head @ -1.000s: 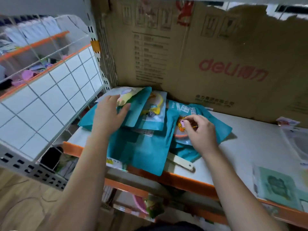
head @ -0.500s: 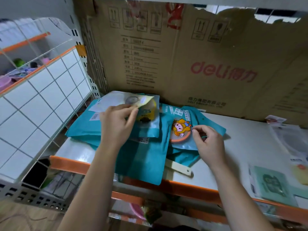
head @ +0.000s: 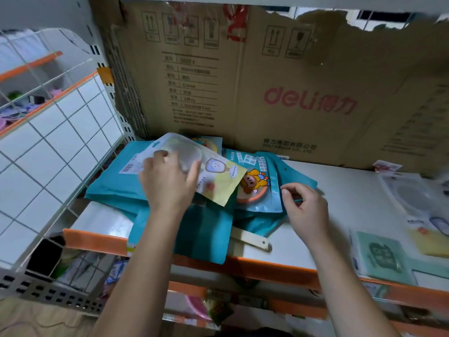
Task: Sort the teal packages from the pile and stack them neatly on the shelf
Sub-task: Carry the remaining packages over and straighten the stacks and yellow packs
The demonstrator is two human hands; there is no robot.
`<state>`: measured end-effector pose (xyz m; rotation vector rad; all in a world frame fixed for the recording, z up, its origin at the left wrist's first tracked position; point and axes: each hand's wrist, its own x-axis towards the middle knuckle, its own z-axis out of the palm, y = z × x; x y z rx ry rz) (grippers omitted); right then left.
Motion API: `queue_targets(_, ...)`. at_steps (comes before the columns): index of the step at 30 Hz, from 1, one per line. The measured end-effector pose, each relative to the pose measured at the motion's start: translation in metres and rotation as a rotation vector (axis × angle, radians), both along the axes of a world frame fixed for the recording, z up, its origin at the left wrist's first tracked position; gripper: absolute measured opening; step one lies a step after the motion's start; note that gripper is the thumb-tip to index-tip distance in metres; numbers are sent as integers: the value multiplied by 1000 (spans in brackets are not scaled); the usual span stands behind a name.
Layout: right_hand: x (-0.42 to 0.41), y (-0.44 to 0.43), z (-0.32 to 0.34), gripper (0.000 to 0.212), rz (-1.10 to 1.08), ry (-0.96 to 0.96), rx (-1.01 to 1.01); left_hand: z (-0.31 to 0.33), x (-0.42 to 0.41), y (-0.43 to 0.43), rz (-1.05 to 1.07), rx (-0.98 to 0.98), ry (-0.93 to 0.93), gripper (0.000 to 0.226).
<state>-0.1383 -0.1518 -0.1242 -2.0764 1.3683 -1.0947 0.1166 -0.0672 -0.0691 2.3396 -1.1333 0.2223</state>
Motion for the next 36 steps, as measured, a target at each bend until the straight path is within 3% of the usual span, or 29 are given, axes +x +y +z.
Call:
queue_targets(3,-5,1,1,10,-32,-11,-17,-1,16,-4,164,188,140,102)
queue_targets(6,-16,4,1,10,-46,-19,-13,-2,21,-10,191,255,205,117)
queue_targets(9,-32,4,1,11,-51,1,3,-1,19,-18,122,151,206,106)
queue_targets(13,-52,2,2,11,-111,9,46,2,5,-28,-34,-131,371,89)
queue_targets(16,-69,-2,2,11,-124,46,61,2,-9,-36,-111,-306,520,96)
queue_targets(20,-101,-3,5,15,-118,118,93,4,-31,-46,-157,-339,731,101)
queue_targets(21,-111,-4,6,15,-117,132,101,4,-40,-47,-183,-331,788,91)
queue_targets(24,-143,-9,10,18,-106,217,139,3,-70,-54,-282,-287,906,33)
queue_targets(27,-172,-15,13,27,-107,364,273,-2,-100,-58,-326,-285,991,8)
queue_targets(33,-195,-14,16,42,24,596,368,-15,-140,-60,-322,-336,1163,32)
queue_targets(36,-197,-15,18,35,64,575,380,-17,-151,-60,-315,-351,1175,36)
